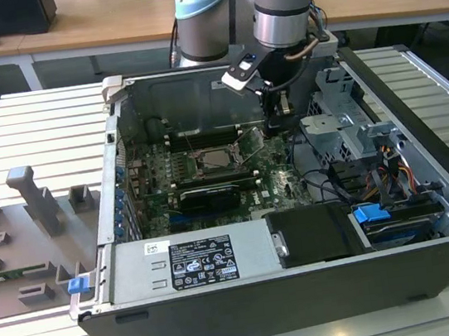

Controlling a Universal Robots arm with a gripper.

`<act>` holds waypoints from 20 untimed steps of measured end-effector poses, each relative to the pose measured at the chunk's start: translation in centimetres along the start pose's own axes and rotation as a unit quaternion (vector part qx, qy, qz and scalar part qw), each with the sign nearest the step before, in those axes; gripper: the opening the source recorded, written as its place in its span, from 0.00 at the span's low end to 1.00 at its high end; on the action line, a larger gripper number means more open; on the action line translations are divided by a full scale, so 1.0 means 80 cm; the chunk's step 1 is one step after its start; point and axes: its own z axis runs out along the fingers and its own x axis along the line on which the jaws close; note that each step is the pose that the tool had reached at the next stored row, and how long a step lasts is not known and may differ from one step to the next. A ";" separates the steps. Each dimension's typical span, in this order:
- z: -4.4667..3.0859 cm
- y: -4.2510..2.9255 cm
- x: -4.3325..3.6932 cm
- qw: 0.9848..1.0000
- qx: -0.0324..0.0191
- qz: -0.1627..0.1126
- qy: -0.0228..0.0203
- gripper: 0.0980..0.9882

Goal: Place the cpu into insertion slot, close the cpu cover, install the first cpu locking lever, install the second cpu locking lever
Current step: 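Close the cpu cover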

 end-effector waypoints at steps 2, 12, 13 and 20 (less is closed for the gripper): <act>-0.0005 -0.0038 0.000 1.000 0.004 0.000 0.000 0.01; -0.0027 -0.0367 0.000 1.000 0.005 0.000 0.000 0.01; -0.0027 -0.0404 0.000 1.000 0.005 0.000 0.000 0.01; -0.0026 -0.0602 0.000 1.000 0.005 -0.002 0.000 0.01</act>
